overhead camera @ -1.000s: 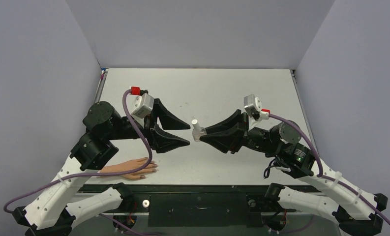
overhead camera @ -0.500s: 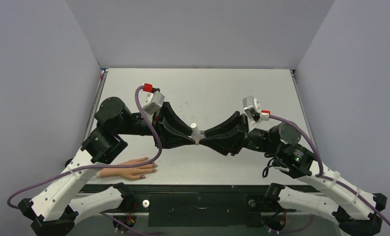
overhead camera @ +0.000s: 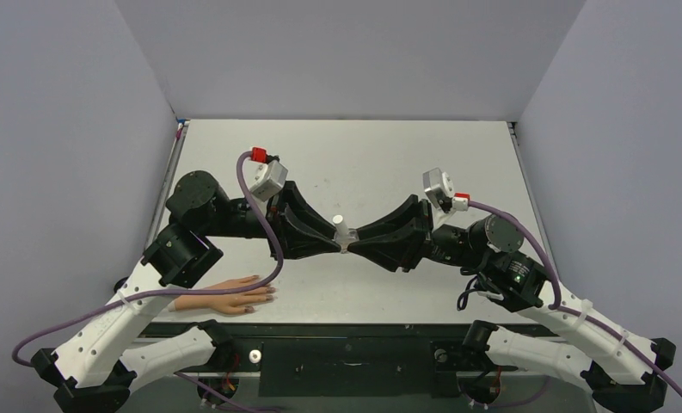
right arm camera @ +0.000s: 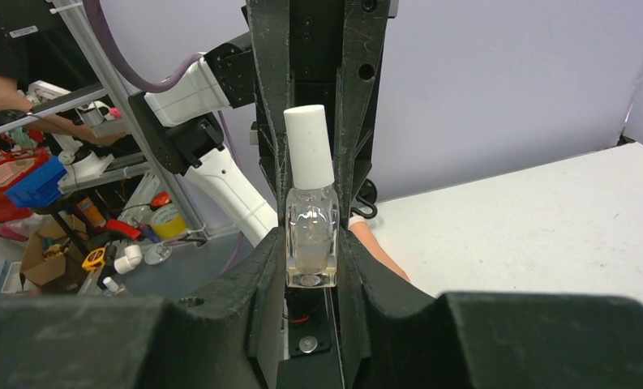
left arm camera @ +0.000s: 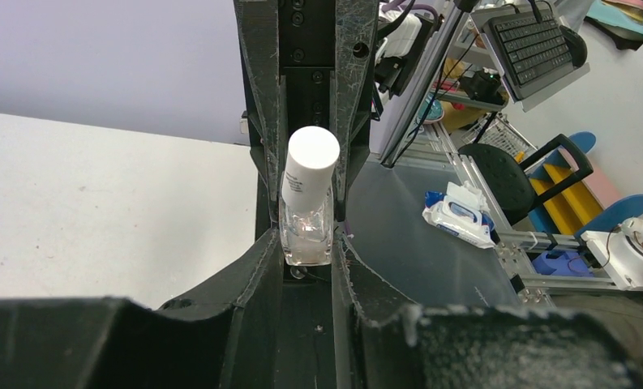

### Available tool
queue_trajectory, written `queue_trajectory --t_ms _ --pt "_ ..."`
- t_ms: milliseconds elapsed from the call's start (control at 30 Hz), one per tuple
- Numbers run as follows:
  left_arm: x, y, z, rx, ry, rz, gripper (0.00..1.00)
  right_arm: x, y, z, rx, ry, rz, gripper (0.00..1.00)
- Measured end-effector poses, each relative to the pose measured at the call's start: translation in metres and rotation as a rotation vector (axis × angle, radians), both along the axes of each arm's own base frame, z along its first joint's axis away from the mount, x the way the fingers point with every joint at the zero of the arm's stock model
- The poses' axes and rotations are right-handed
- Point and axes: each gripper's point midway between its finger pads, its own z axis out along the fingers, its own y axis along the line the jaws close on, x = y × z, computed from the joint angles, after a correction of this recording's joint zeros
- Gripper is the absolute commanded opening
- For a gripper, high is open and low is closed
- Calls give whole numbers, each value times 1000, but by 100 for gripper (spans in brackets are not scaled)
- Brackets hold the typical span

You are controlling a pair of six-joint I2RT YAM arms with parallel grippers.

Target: Paint the nails

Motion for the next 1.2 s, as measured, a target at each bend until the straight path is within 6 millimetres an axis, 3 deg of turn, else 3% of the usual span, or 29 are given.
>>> queue_trajectory --t_ms 267,1200 --pt "2 0 -12 46 15 3 0 3 3 -15 -58 -5 -4 15" --pt "3 1 -40 153 43 -12 0 2 8 -45 -233 -25 38 23"
